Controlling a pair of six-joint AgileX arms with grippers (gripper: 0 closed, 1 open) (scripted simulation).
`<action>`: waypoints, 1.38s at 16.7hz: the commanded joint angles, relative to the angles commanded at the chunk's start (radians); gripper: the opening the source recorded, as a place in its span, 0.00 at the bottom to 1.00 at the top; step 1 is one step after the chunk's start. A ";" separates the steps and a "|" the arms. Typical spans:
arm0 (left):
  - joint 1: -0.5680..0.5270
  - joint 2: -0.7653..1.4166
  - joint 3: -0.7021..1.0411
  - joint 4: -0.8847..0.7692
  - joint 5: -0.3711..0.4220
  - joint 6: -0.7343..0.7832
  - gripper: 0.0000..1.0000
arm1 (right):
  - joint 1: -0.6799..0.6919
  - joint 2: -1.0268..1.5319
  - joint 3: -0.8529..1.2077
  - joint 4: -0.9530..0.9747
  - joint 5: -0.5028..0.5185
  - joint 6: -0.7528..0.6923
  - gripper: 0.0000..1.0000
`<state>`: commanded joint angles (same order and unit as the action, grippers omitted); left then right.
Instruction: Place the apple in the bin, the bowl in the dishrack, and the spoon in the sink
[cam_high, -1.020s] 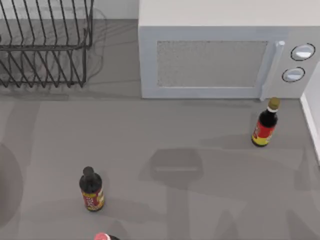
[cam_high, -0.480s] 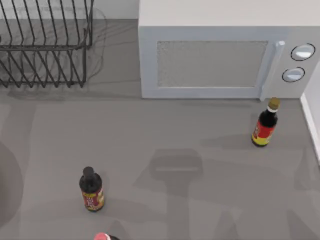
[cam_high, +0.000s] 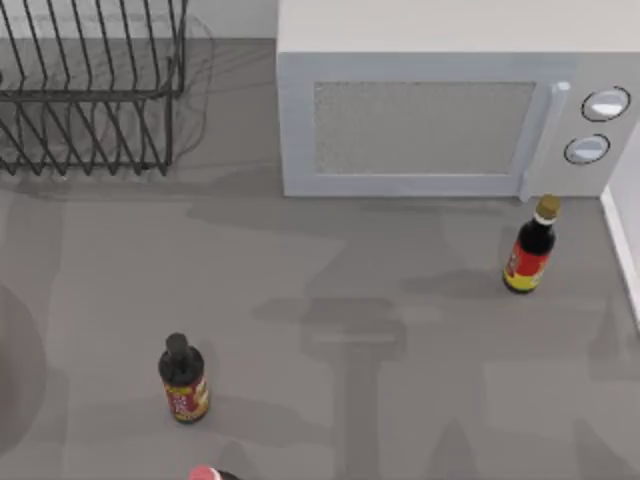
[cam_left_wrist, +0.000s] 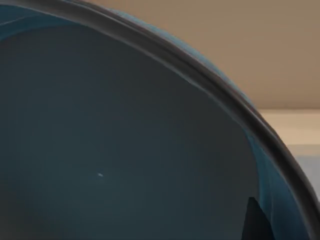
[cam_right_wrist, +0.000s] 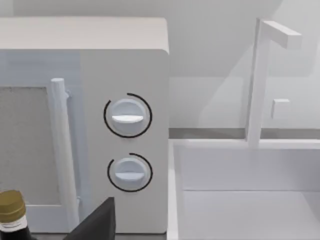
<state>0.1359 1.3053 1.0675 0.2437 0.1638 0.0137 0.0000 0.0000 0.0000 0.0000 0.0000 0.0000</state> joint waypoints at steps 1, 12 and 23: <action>-0.008 0.066 -0.014 0.089 -0.007 -0.001 0.00 | 0.000 0.000 0.000 0.000 0.000 0.000 1.00; -0.069 0.450 -0.144 0.587 -0.058 0.002 0.00 | 0.000 0.000 0.000 0.000 0.000 0.000 1.00; -0.069 0.450 -0.144 0.587 -0.058 0.002 0.68 | 0.000 0.000 0.000 0.000 0.000 0.000 1.00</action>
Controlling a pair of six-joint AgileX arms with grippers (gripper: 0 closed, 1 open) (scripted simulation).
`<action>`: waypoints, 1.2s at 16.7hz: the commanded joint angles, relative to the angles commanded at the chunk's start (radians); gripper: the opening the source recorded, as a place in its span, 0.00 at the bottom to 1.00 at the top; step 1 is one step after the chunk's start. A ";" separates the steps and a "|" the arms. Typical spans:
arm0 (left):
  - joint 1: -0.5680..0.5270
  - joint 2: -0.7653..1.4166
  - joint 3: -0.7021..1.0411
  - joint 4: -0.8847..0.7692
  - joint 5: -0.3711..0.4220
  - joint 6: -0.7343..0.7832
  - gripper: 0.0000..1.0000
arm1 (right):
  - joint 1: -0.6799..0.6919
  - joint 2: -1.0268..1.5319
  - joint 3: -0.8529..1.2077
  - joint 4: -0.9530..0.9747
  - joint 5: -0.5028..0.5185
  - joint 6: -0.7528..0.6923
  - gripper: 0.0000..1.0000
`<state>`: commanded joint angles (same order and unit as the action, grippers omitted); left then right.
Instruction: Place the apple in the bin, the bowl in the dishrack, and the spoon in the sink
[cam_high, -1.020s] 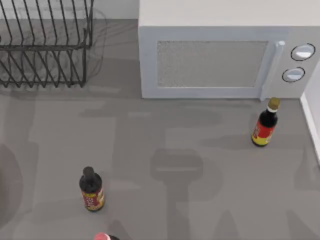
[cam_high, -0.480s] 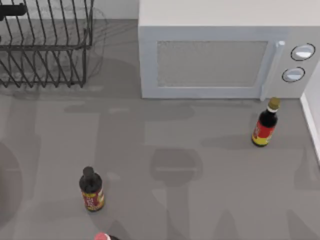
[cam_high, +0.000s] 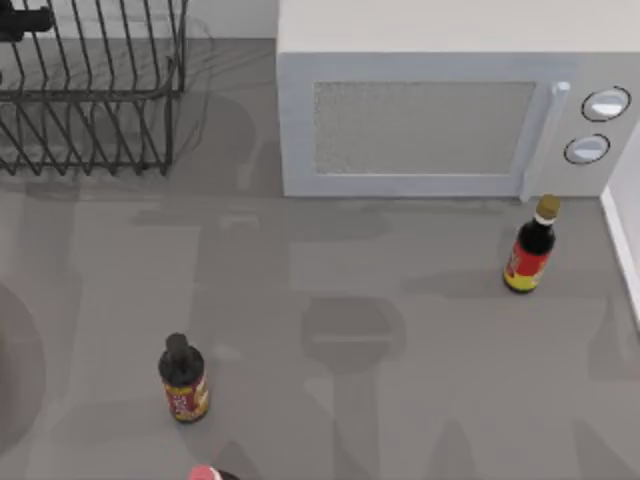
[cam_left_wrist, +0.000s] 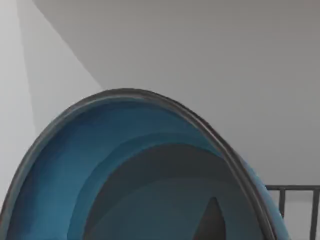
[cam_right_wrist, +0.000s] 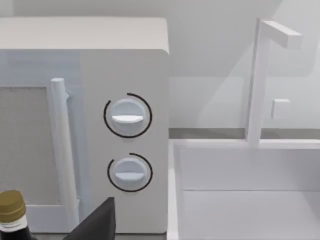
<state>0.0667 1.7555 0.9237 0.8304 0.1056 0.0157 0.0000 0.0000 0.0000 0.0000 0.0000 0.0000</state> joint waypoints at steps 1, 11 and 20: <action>0.000 0.000 0.000 0.000 0.000 0.000 0.75 | 0.000 0.000 0.000 0.000 0.000 0.000 1.00; 0.000 0.000 0.000 0.000 0.000 0.000 1.00 | 0.000 0.000 0.000 0.000 0.000 0.000 1.00; -0.007 -0.180 -0.150 -0.138 -0.017 0.032 1.00 | 0.000 0.000 0.000 0.000 0.000 0.000 1.00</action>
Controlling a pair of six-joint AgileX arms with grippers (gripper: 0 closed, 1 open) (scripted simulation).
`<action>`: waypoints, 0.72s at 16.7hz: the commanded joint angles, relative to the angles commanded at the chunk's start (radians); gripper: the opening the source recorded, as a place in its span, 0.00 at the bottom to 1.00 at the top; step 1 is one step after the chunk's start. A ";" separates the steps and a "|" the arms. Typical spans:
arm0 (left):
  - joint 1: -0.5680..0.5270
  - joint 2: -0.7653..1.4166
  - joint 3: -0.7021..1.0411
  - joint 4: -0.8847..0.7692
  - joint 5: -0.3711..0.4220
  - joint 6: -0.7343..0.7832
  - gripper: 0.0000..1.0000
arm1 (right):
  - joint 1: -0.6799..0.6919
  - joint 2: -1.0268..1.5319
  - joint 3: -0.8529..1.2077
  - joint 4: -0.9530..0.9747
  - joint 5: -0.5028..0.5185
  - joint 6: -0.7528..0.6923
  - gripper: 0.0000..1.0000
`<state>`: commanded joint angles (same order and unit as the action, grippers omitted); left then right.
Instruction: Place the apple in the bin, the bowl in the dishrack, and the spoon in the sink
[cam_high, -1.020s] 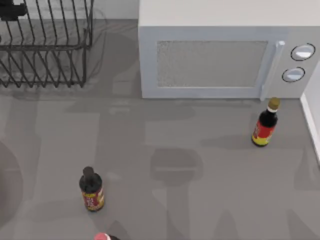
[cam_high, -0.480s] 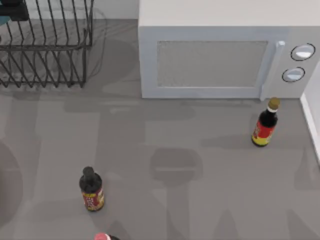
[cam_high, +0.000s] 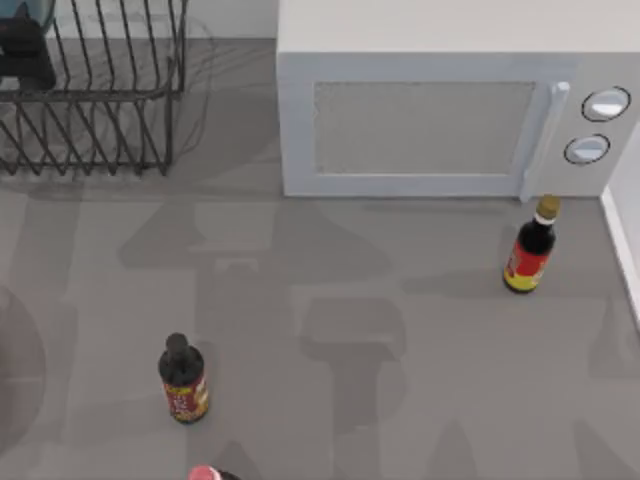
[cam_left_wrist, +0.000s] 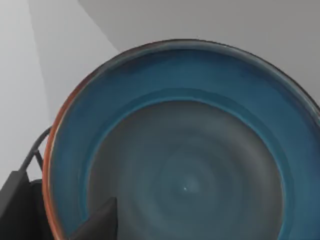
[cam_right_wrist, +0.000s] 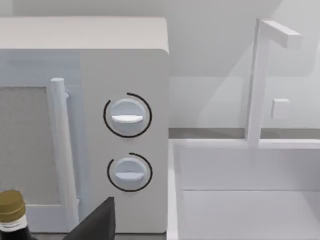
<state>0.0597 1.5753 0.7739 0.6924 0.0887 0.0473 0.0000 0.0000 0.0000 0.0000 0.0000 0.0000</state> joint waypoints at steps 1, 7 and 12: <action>-0.002 -0.064 -0.036 -0.031 -0.004 0.000 1.00 | 0.000 0.000 0.000 0.000 0.000 0.000 1.00; -0.018 -0.525 -0.229 -0.200 -0.029 -0.049 1.00 | 0.000 0.000 0.000 0.000 0.000 0.000 1.00; -0.033 -0.943 -0.360 -0.318 -0.045 -0.070 1.00 | 0.000 0.000 0.000 0.000 0.000 0.000 1.00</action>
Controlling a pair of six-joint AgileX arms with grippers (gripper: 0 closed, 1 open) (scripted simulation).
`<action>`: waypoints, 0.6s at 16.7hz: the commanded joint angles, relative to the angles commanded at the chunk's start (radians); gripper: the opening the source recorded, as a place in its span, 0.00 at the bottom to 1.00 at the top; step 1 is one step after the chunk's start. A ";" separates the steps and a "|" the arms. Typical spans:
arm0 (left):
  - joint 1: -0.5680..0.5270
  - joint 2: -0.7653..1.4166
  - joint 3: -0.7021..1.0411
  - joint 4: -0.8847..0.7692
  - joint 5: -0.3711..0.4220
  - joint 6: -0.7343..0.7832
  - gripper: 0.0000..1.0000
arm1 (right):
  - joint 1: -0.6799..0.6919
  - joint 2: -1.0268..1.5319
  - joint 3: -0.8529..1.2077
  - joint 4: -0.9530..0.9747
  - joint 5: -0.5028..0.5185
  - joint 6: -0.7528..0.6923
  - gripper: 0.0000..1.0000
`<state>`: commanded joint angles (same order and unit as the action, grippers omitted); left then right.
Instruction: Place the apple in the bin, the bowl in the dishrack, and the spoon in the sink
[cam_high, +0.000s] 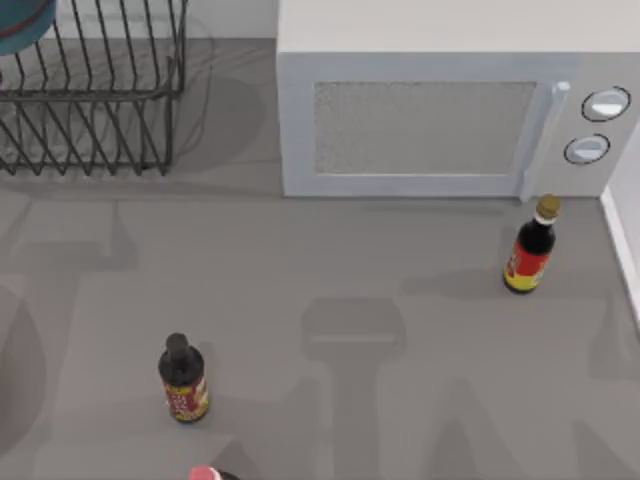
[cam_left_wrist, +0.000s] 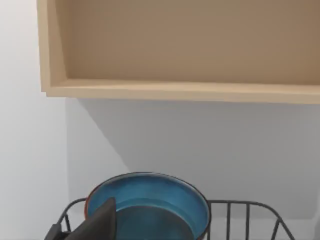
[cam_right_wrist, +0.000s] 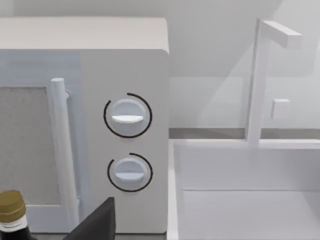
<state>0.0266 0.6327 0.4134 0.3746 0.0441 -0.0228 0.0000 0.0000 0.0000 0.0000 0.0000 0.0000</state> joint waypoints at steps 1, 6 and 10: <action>-0.002 -0.102 -0.046 -0.039 -0.004 0.000 1.00 | 0.000 0.000 0.000 0.000 0.000 0.000 1.00; -0.015 -0.491 -0.278 -0.242 -0.029 0.007 1.00 | 0.000 0.000 0.000 0.000 0.000 0.000 1.00; -0.026 -0.624 -0.405 -0.366 -0.042 0.021 1.00 | 0.000 0.000 0.000 0.000 0.000 0.000 1.00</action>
<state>0.0003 0.0085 0.0084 0.0081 0.0018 -0.0019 0.0000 0.0000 0.0000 0.0000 0.0000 0.0000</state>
